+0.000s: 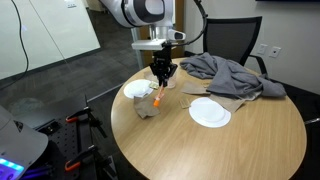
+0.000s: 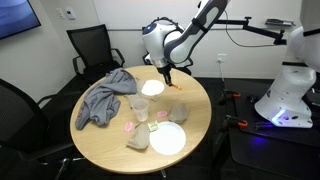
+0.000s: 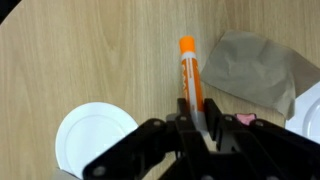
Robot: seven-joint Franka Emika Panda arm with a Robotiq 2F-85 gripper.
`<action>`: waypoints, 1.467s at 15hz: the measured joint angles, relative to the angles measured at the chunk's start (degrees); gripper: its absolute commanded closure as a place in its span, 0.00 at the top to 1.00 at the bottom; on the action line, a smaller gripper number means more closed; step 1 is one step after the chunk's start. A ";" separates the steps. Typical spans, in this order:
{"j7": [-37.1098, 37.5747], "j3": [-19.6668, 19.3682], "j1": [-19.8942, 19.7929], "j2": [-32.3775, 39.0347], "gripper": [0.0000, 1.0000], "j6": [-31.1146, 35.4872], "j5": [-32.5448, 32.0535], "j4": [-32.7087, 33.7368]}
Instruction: Take the marker from the cup, set it on the table, shift the cup to the right, and then return the marker to the cup
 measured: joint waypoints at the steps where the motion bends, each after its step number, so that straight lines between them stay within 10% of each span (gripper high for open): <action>1: 0.70 -0.18 0.05 0.99 0.05 0.01 -1.00 0.72; 21: 7.82 -1.68 1.35 15.75 0.05 8.70 -1.61 9.29; 22: 7.83 -1.70 1.44 16.07 0.46 8.70 -1.54 9.63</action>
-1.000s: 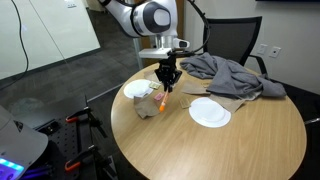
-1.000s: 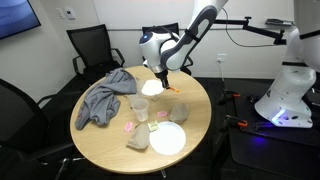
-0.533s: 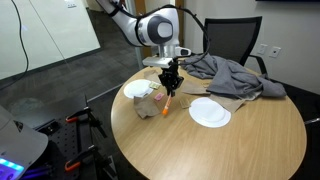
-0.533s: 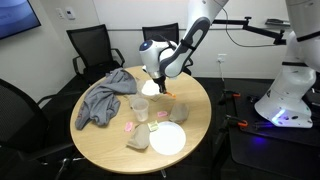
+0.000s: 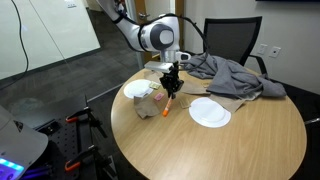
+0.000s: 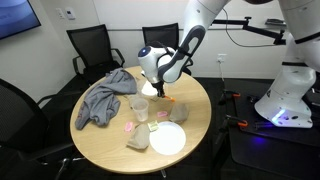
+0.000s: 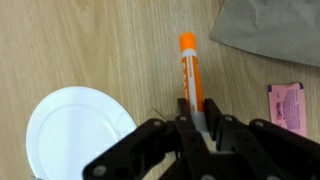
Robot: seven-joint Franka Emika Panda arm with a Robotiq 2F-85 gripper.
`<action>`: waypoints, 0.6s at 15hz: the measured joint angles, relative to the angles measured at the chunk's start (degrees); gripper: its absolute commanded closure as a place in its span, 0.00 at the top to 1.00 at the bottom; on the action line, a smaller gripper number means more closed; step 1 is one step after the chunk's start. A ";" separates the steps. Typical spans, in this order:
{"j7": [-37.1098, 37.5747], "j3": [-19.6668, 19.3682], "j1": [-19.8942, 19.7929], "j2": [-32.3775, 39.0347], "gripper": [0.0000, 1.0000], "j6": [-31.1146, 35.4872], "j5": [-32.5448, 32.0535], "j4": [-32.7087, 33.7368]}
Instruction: Take the marker from the cup, set it on the table, shift the cup to the right, and then return the marker to the cup
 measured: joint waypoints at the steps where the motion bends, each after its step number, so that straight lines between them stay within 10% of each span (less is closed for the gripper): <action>1: 0.00 0.00 0.04 0.27 0.47 0.00 0.07 0.28; 9: 0.05 0.00 0.44 1.48 1.00 0.00 1.87 2.08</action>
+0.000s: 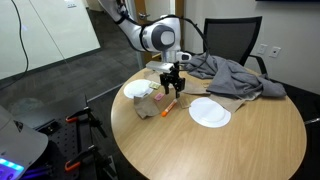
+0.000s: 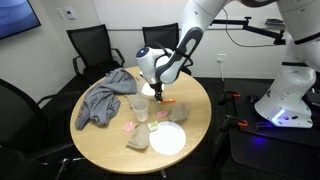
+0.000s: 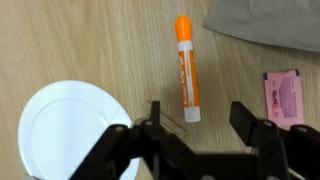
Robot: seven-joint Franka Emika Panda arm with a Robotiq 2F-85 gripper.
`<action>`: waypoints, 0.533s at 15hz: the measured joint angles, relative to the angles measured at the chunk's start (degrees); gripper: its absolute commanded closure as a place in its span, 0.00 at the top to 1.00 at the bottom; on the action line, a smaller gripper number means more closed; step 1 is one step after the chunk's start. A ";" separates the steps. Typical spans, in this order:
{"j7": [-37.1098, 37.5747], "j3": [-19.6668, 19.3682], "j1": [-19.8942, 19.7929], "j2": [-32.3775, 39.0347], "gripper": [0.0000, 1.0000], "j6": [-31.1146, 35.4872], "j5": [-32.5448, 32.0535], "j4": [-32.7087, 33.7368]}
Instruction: Take the marker from the cup, set it on the table, shift the cup to the right, and then return the marker to the cup
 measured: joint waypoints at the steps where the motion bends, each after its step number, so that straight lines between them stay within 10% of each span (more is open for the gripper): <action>1: 0.18 0.00 0.13 -0.16 1.00 0.00 0.22 0.25; 8: 0.84 0.00 0.69 -5.56 1.00 0.02 2.62 0.34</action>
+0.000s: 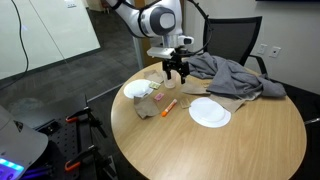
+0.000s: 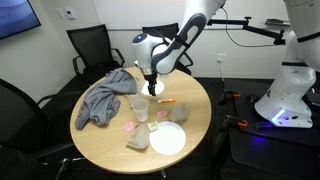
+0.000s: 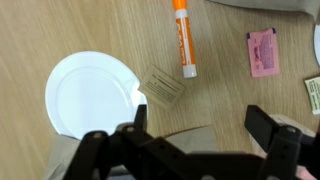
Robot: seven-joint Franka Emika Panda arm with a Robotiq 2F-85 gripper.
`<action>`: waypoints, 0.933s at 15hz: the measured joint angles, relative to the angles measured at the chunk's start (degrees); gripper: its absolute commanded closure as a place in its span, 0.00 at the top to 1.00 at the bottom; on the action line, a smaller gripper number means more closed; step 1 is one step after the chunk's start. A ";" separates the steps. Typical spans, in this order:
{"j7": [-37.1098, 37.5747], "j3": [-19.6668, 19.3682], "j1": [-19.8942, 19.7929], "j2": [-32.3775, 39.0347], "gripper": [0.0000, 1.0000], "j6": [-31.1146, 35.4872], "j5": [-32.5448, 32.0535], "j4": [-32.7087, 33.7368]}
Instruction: Take the marker from the cup, set it on the table, shift the cup to the right, and then return the marker to the cup
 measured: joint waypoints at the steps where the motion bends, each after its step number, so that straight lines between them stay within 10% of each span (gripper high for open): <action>1: 0.00 0.00 0.05 -1.02 1.00 0.00 0.64 -0.01; 14: 1.55 2.55 0.47 -7.51 1.00 -0.01 10.37 -0.03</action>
